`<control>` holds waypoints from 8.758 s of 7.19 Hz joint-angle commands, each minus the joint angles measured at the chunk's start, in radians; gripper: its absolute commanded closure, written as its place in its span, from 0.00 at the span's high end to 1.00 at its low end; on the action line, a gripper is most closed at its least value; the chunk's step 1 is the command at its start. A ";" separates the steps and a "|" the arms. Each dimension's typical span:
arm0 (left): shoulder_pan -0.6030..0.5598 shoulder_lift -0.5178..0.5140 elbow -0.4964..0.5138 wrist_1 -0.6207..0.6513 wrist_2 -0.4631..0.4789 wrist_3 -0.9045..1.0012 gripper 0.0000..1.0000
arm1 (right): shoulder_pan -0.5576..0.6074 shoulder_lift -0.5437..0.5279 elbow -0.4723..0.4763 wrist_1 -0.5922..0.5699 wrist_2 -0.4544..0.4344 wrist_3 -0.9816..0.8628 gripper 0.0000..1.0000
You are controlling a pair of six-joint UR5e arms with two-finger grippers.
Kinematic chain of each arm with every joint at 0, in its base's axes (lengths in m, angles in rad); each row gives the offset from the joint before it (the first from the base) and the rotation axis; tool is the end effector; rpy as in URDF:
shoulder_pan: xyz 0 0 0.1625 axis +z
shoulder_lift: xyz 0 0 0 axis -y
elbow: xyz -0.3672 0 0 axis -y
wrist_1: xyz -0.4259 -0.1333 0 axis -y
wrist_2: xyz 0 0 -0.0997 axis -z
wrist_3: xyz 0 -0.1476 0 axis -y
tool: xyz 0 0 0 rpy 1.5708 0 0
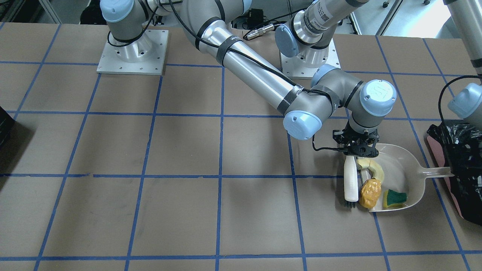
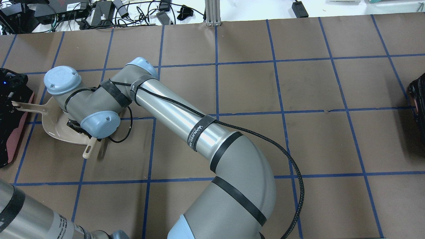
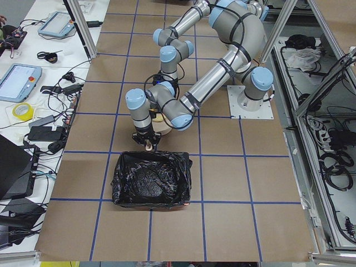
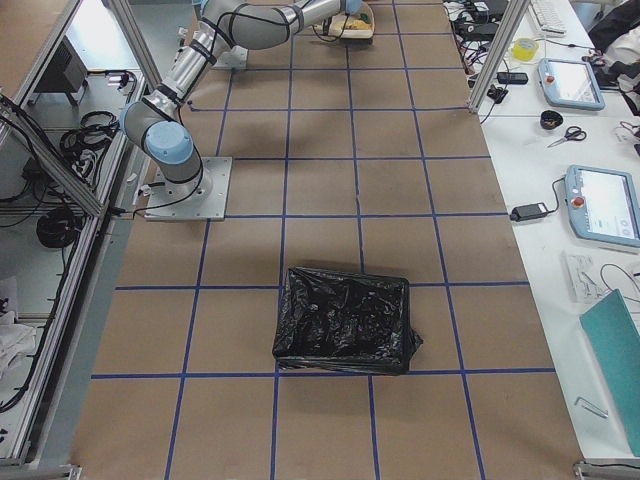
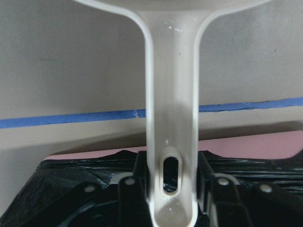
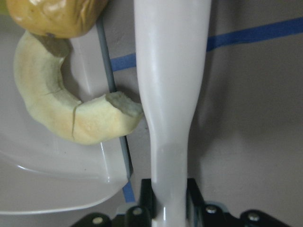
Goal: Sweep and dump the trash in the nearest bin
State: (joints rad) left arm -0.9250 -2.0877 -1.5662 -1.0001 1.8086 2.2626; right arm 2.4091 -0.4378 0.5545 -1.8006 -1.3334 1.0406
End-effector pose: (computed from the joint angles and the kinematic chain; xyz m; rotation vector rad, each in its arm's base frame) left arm 0.3189 -0.5869 0.1356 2.1885 2.1047 0.3499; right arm 0.7598 -0.4574 0.1373 0.2738 2.8922 0.1826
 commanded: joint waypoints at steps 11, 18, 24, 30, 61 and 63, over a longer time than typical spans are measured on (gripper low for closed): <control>0.000 0.000 0.002 0.005 -0.002 0.002 0.00 | 0.001 -0.117 0.024 0.012 0.051 -0.070 0.00; 0.006 0.051 0.003 -0.090 -0.164 -0.043 0.00 | -0.143 -0.577 0.701 0.009 -0.133 -0.218 0.00; 0.141 0.124 0.196 -0.338 -0.275 -0.156 0.00 | -0.263 -0.924 1.251 -0.020 -0.270 -0.445 0.00; 0.380 0.017 0.489 -0.410 -0.209 -0.111 0.00 | -0.277 -0.912 1.354 -0.077 -0.253 -0.539 0.00; 0.078 0.159 0.318 0.151 0.108 0.095 0.00 | -0.705 -0.956 1.058 -0.029 -0.364 -1.153 1.00; 0.061 0.181 0.314 -0.007 0.046 -0.166 0.00 | -0.754 -1.021 1.068 -0.011 -0.360 -1.182 1.00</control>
State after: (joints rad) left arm -0.8492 -1.9193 -1.2498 -0.9100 1.8985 2.2671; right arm 1.6863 -1.4246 1.6192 -1.8247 -1.6940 -0.1177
